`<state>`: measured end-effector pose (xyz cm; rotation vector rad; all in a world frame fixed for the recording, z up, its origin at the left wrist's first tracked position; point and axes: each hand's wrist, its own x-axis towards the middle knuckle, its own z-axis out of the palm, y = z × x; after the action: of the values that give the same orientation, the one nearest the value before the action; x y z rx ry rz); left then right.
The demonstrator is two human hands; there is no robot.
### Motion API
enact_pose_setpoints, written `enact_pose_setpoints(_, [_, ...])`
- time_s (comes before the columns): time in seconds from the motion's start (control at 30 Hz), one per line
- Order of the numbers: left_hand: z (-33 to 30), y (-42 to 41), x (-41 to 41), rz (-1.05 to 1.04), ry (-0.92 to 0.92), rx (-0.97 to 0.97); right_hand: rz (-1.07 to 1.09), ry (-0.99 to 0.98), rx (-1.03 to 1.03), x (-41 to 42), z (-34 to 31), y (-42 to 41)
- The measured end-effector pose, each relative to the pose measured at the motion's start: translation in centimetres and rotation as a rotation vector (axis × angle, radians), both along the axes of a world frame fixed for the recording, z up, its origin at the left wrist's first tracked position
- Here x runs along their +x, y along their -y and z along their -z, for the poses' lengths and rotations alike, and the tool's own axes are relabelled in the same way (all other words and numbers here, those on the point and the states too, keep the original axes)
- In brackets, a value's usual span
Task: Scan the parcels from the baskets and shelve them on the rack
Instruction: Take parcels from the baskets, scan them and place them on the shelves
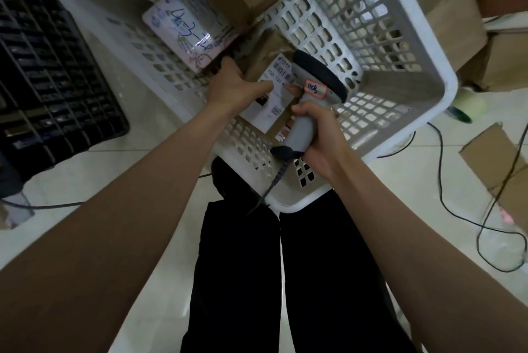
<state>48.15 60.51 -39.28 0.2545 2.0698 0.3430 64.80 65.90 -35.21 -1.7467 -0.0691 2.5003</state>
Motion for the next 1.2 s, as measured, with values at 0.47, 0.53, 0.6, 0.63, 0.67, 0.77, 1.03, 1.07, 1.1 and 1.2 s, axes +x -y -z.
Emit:
enact_pose_setpoints(0.47, [-13.1, 2.9, 3.4, -0.395, 0.358, 0.214, -0.180, 0.035, 0.211, 2.3, -13.1, -4.2])
enact_pose_setpoints(0.53, [-15.9, 3.2, 3.8, -0.428, 0.373, 0.251, -0.236, 0.062, 0.253, 2.7, -15.9, -5.0])
enact_pose_setpoints(0.6, [-19.3, 3.6, 4.0, -0.431, 0.376, 0.282, -0.276, 0.059, 0.272, 3.2, -19.2, -5.8])
enact_pose_setpoints(0.63, [-21.2, 3.8, 4.1, -0.437, 0.379, 0.299, -0.284, 0.049, 0.274, 3.4, -21.1, -6.1])
enact_pose_setpoints(0.67, [-23.3, 3.8, 4.1, -0.451, 0.380, 0.313, -0.286, 0.036, 0.274, 3.4, -23.1, -6.4])
enact_pose_setpoints(0.77, [-30.3, 3.7, 3.5, -0.524, 0.357, 0.359, -0.285, -0.052, 0.294, 2.9, -29.7, -6.8])
enact_pose_setpoints(1.03, [-46.9, 7.5, 2.5, -0.697, 0.261, 0.511, -0.392, -0.289, 0.325, 1.0, -44.8, -5.6])
enact_pose_setpoints(1.07, [-48.6, 8.5, 2.7, -0.715, 0.253, 0.525, -0.411, -0.305, 0.342, 0.8, -46.5, -5.3])
enact_pose_setpoints(1.1, [-50.4, 9.5, 3.1, -0.727, 0.244, 0.534, -0.435, -0.323, 0.362, 0.6, -48.2, -4.8])
enact_pose_setpoints(1.2, [-55.3, 12.8, 4.1, -0.744, 0.210, 0.546, -0.479, -0.411, 0.414, 0.1, -52.9, -2.6])
